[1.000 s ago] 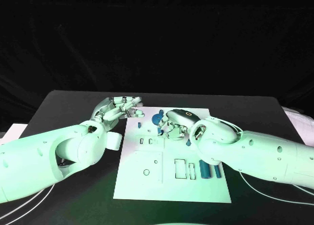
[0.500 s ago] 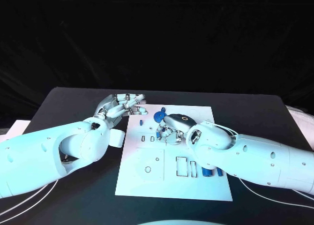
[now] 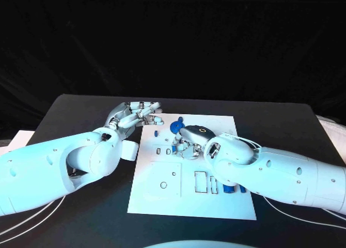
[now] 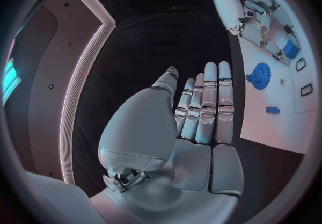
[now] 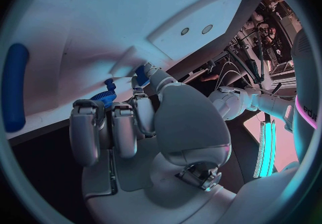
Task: Assemble the parts on the task board
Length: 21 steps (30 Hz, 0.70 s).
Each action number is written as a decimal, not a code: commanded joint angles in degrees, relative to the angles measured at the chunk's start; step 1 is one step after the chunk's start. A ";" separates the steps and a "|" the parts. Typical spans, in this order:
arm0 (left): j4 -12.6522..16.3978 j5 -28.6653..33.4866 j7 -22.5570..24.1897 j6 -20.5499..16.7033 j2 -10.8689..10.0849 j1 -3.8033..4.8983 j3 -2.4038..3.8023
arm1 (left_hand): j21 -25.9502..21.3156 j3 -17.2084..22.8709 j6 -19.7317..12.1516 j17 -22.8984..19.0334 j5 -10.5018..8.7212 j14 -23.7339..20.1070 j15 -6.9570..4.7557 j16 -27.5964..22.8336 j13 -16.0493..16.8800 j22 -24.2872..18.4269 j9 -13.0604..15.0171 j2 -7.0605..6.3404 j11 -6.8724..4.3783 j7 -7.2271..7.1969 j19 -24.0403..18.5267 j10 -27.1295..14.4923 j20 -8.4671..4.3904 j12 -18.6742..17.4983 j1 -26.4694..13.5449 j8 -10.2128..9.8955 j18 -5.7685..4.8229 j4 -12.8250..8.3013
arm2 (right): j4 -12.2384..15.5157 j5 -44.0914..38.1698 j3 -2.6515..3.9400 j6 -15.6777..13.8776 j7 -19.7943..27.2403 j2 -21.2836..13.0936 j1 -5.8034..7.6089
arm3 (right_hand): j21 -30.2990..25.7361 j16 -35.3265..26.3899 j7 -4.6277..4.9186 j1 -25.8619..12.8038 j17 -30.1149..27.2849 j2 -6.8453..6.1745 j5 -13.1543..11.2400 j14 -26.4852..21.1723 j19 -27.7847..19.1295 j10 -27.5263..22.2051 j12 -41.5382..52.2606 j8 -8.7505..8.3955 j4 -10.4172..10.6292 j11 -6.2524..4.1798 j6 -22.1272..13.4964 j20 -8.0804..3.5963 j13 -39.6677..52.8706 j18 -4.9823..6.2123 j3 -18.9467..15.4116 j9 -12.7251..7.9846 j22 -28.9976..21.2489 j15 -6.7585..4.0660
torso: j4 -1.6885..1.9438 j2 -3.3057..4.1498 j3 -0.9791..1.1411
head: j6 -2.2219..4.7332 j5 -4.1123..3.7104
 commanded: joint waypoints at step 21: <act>0.17 0.12 0.18 1.11 0.12 0.02 0.04 | 0.05 0.06 -0.05 0.17 -0.21 -0.34 0.22 0.03 -0.09 -0.08 -0.01 0.48 0.24 0.12 0.40 0.17 0.13 -0.30 0.07 -0.33 0.65 -0.37 | 0.00 -1.37 -0.24 4.91 -1.31 -0.07 -0.55 | -0.49 -0.43 0.08 -1.79 11.35 -3.06 0.39 5.12 1.17 -0.82 -1.00 -1.10 -0.83 0.74 -0.31 0.36 4.19 -0.29 -0.30 0.99 4.39 0.74 | 0.08 0.00 -0.05 | -0.37 0.11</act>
